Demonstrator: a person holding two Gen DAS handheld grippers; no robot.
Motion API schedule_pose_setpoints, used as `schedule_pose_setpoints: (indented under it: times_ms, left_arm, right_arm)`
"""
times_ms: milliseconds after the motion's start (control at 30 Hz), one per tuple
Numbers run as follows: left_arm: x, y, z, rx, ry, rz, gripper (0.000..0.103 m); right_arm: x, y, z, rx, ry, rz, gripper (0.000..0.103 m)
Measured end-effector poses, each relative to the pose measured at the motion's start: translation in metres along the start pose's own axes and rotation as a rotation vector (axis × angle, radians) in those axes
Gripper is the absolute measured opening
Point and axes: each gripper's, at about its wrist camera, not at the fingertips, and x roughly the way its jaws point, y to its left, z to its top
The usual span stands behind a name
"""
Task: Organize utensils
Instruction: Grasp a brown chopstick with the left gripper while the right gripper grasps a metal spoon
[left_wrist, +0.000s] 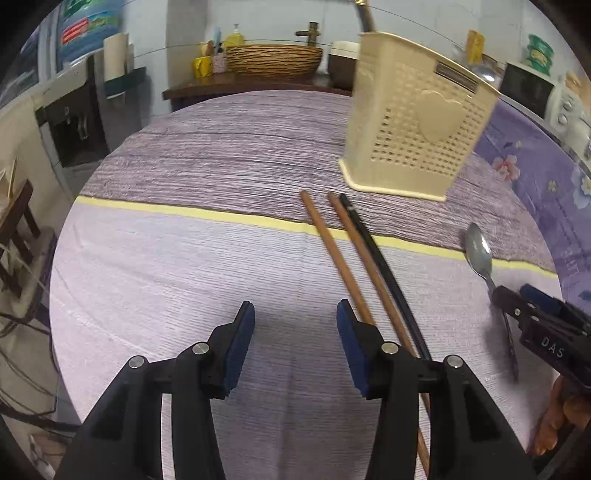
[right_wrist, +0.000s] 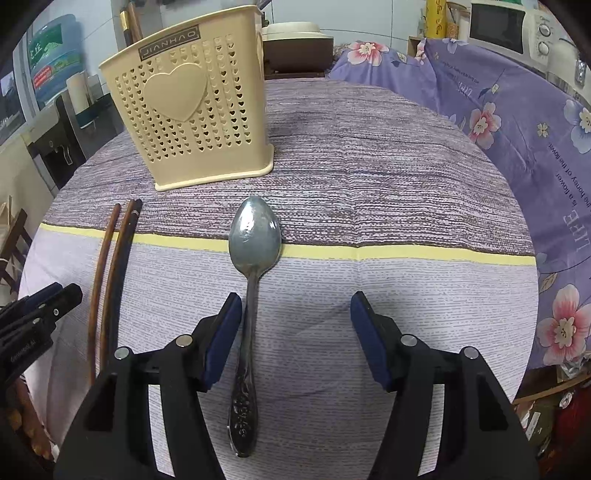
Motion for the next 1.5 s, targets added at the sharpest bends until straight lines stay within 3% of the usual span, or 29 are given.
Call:
schedule_pose_setpoints:
  times_ms: [333, 633, 700, 833, 1100, 1333, 1500]
  left_arm:
    - [-0.003, -0.002, 0.011, -0.035, -0.024, -0.038, 0.047]
    - [0.002, 0.006, 0.011, -0.053, -0.008, -0.026, 0.047]
    - [0.004, 0.006, 0.012, -0.057, -0.004, -0.023, 0.047]
    - [0.007, 0.003, 0.019, -0.060, 0.004, -0.035, 0.047]
    - [0.024, -0.018, 0.041, -0.018, 0.007, -0.020, 0.047]
    - [0.044, -0.024, 0.050, -0.010, 0.025, 0.044, 0.034]
    - [0.046, -0.027, 0.054, 0.000, 0.027, 0.061, 0.018]
  right_arm:
    - [0.006, 0.013, 0.013, -0.035, 0.010, -0.001, 0.063]
    - [0.028, 0.031, 0.029, -0.078, 0.033, -0.028, 0.063]
    - [0.033, 0.031, 0.036, -0.070, 0.031, -0.035, 0.059]
    - [0.037, 0.031, 0.044, -0.068, 0.025, -0.039, 0.038]
    - [0.037, 0.029, 0.045, -0.067, 0.025, -0.030, 0.038]
    - [0.037, 0.029, 0.045, -0.067, 0.028, -0.031, 0.038]
    - [0.036, 0.028, 0.044, -0.054, 0.036, -0.035, 0.038]
